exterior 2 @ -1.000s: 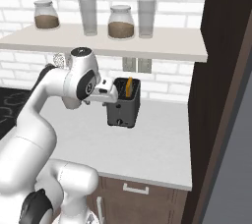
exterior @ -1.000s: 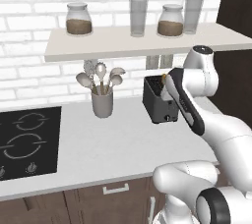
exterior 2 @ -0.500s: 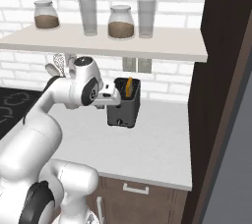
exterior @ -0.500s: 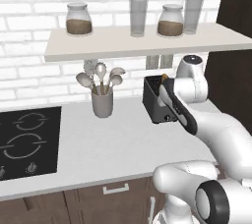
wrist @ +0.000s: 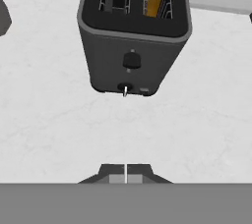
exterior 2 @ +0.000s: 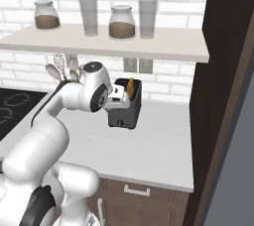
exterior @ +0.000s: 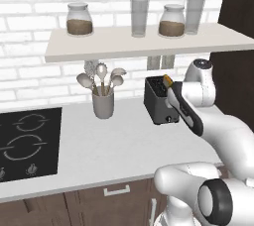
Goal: Start the toaster. Once the lever pops up, take the bread to the plate on the dining counter.
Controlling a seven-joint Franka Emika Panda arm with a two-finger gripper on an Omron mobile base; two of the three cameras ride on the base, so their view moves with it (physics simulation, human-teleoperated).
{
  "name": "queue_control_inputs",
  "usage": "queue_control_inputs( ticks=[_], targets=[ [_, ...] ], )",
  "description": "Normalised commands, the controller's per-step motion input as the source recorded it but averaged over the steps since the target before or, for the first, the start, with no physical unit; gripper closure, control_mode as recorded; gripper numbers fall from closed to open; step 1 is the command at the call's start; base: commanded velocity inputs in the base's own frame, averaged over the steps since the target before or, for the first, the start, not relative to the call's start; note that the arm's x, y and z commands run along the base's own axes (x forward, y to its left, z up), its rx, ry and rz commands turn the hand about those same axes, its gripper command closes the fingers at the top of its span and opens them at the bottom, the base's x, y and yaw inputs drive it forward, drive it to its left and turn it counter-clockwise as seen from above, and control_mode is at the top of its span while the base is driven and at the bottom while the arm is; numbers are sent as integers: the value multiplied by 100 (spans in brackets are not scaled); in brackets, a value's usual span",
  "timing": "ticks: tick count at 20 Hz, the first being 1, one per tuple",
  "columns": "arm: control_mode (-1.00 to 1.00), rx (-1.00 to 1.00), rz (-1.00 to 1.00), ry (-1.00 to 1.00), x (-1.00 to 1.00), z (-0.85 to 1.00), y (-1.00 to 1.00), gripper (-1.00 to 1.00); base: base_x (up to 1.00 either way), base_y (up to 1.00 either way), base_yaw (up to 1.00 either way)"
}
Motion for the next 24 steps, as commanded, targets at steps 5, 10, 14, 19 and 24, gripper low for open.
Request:
queue_control_inputs(
  ticks=[5,10,14,19,24],
  targets=[
    [-100,1,0,-3,11,-1,-11,100,0,0,0],
    [-100,3,-3,-4,32,0,12,100,0,0,0],
    [-100,6,-4,0,32,0,7,100,0,0,0],
    [-100,5,-4,0,16,-3,0,100,0,0,0],
    [-100,2,-1,0,14,-12,0,100,0,0,0]
  ],
)
